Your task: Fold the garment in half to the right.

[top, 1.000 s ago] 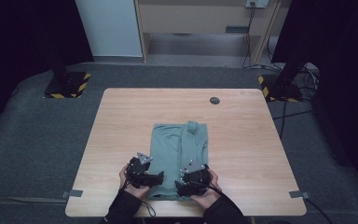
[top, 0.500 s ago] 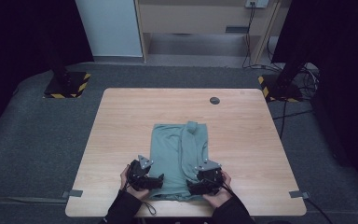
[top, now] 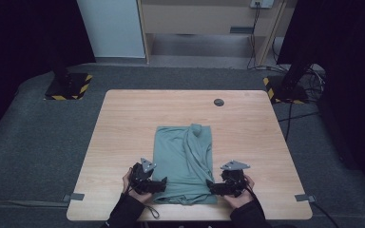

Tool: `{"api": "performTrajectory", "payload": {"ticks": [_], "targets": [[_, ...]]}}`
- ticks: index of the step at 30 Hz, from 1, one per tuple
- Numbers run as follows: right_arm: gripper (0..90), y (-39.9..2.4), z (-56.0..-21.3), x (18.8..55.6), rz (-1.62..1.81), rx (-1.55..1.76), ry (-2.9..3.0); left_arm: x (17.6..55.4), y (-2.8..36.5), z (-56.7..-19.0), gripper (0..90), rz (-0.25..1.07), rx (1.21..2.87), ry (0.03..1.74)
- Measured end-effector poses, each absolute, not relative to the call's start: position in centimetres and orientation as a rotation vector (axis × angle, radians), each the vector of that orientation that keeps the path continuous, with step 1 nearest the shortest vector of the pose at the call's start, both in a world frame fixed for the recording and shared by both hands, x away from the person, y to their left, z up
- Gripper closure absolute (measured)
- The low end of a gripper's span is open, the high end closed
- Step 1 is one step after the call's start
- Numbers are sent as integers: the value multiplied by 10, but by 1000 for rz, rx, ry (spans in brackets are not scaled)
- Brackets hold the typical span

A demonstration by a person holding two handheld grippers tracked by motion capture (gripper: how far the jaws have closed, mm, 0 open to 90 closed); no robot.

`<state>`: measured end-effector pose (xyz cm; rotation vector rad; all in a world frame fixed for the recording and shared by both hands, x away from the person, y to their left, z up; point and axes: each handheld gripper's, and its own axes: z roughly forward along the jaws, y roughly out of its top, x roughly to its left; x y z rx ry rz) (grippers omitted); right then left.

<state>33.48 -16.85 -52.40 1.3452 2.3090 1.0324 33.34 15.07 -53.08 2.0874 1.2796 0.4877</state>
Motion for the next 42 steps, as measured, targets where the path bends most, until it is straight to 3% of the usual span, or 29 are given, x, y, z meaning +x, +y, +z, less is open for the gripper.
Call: {"api": "performTrajectory", "payload": {"ticks": [9, 16, 25, 42], "targets": [[119, -187, -502, 331, 1144, 1370, 2234, 332, 151, -532, 51, 497, 2072, 1284], [117, -143, -494, 339, 1128, 1247, 2299, 331, 151, -532, 51, 500, 2068, 1282], [137, -101, -517, 361, 955, 1217, 2342, 331, 151, -532, 51, 501, 2066, 1280], [113, -153, -525, 368, 1002, 1357, 2289, 331, 151, -533, 50, 500, 2066, 1274]]}}
